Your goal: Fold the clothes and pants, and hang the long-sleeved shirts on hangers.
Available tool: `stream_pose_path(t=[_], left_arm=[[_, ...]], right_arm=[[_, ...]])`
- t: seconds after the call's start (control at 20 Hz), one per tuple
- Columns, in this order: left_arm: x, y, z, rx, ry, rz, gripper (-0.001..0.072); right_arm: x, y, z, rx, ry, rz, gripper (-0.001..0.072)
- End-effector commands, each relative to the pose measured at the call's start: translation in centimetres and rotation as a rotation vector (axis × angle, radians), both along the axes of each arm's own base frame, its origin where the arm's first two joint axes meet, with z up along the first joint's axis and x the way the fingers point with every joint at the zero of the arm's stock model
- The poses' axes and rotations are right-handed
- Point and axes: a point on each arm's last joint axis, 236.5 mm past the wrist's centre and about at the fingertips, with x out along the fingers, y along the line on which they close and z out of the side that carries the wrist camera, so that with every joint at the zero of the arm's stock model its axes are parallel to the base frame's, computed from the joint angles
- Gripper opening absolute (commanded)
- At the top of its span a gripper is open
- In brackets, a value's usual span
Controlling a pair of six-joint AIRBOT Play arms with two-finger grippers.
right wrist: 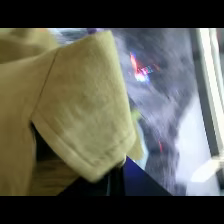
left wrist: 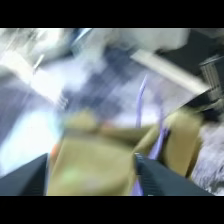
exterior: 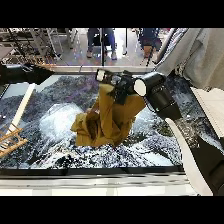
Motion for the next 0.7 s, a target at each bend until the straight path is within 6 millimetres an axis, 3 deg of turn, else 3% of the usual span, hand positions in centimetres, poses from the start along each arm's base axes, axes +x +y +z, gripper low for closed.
stream_pose_path(t=[0.0,0.05,0.1,0.15,0.25,0.35,0.45,0.5,0.65], left_arm=[[-1.4,8.3,-5.5,0.187,0.414,0.506,0.0500],[-2.9,8.8,-8.1,0.249,0.538,0.574,0.0527],[-3.6,7.4,-10.1,0.281,0.592,0.544,0.0597],[-3.7,4.0,-12.0,0.239,0.627,0.462,0.0616],[-3.2,-4.8,-15.0,0.067,0.638,0.278,0.0655],[-2.4,-11.3,-18.1,0.011,0.513,0.182,0.0655],[-0.8,-14.1,-20.2,-0.021,0.371,0.255,0.0661],[-0.3,-15.3,-20.6,-0.056,0.320,0.291,0.0711],[-1.6,-19.6,-21.3,-0.010,0.248,0.211,0.0712]], right_arm=[[4.4,-6.7,4.0,0.242,-0.130,-0.508,0.0022],[4.8,-8.3,5.3,0.282,-0.152,-0.578,0.0022],[4.9,-9.4,6.4,0.304,-0.163,-0.607,0.0022],[4.9,-10.2,7.3,0.312,-0.173,-0.623,0.0022],[4.4,-10.8,8.5,0.321,-0.184,-0.632,0.0023],[3.7,-10.6,9.1,0.325,-0.181,-0.624,0.0023],[3.0,-9.9,9.6,0.364,-0.161,-0.609,0.0023],[2.7,-9.7,9.9,0.382,-0.155,-0.602,0.0023],[2.5,-9.4,10.9,0.390,-0.174,-0.575,0.0023]])
